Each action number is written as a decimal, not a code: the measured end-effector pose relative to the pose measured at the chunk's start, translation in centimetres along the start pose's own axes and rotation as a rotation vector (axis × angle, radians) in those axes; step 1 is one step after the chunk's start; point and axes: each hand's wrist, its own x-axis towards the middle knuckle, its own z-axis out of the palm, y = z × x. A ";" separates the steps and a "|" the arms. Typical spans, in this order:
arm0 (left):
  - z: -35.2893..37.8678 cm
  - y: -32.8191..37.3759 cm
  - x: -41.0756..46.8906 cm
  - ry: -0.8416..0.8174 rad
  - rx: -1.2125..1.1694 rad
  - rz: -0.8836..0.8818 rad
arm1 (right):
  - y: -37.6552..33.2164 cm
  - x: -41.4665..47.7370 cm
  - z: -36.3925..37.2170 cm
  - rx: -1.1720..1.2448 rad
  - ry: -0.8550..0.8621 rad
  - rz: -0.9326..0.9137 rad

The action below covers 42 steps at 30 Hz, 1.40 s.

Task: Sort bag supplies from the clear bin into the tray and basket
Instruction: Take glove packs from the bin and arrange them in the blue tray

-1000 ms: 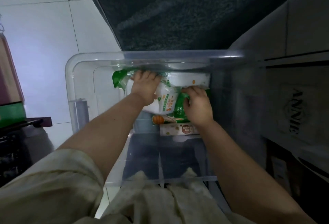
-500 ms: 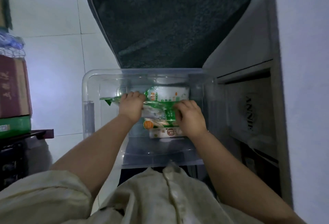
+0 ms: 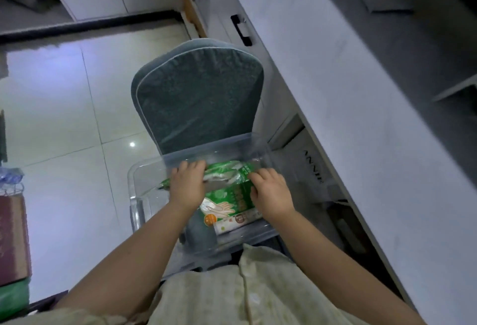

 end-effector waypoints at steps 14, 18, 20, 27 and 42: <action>-4.9 10.3 -9.9 0.021 -0.160 0.690 | -7.1 -20.0 -2.4 -0.086 0.350 0.473; -5.5 16.8 -14.9 0.059 -0.154 0.982 | -7.3 -28.4 -3.1 -0.127 0.466 0.584; -5.5 20.2 -18.6 0.075 -0.167 1.123 | -7.2 -33.1 -3.0 -0.137 0.503 0.681; -3.1 31.0 -36.4 0.084 -0.252 1.468 | -7.1 -52.4 -2.9 -0.099 0.728 1.065; 1.4 51.4 -66.4 0.100 -0.432 1.709 | -4.5 -88.2 -6.3 -0.260 0.963 1.296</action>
